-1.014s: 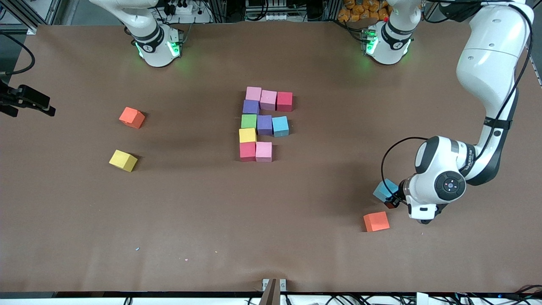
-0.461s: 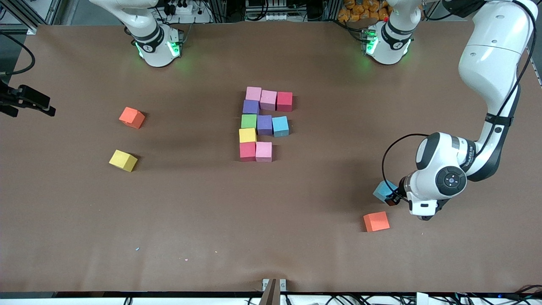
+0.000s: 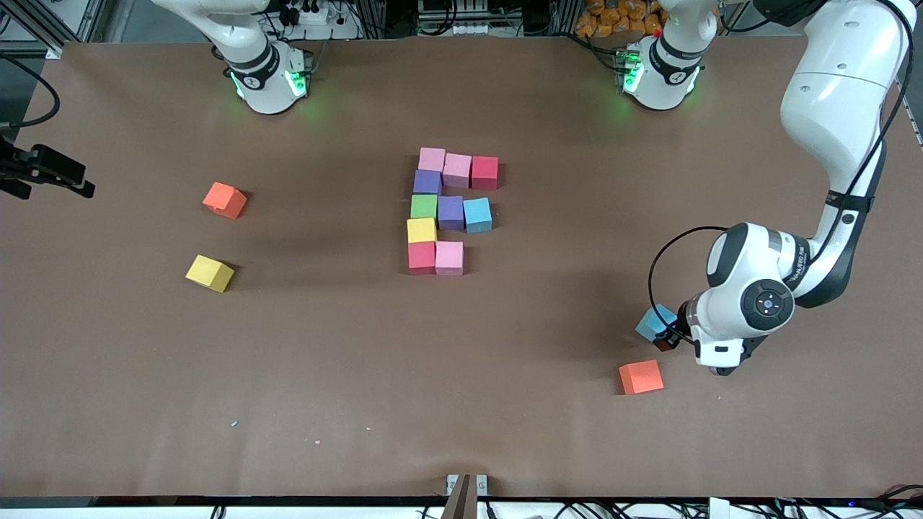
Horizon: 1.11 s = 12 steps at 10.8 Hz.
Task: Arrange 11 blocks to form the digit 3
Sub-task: 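Lower the left gripper onto the cyan cube and grasp it, then carry the cyan cube to the cluster beside the pink cube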
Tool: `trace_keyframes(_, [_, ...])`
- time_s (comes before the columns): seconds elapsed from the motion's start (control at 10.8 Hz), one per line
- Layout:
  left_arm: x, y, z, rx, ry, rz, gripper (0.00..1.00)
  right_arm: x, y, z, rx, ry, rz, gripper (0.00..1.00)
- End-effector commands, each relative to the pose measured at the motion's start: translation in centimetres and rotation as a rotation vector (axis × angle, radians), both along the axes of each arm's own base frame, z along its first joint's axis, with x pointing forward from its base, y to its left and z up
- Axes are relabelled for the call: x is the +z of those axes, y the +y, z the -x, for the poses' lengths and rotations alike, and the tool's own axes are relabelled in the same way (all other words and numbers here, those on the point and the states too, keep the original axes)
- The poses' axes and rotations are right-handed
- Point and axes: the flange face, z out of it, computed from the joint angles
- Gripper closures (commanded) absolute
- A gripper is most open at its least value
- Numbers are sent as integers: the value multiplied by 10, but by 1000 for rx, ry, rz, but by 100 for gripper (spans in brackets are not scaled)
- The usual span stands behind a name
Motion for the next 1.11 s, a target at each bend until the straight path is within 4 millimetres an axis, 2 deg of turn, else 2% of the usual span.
trace_keyframes(0.0, [-10,3,2,18,-13,17,0,4,2,-2,8,-6,-4,0])
trace_keyframes(0.46, [-31,0,3,27,-16,44,0,4,2,-3,8,-6,-4,0])
trace_keyframes(0.55, [-32,1,3,29,-15,45,21,4,2,-2,8,-7,-4,0])
trace_keyframes(0.65, [-32,3,2,33,-16,43,58,4,2,-2,8,-6,-4,0])
trace_keyframes(0.74, [-31,3,2,32,-17,41,86,4,2,-2,8,-7,-4,0])
trace_keyframes(0.83, [-28,1,1,45,-22,40,96,4,2,-2,8,-6,-4,0])
trace_keyframes(0.92, [-22,-6,2,79,-25,35,97,4,2,-3,8,-6,-4,0])
trace_keyframes(1.01, [-13,-23,5,119,-20,32,100,4,2,-3,8,-6,-4,0])
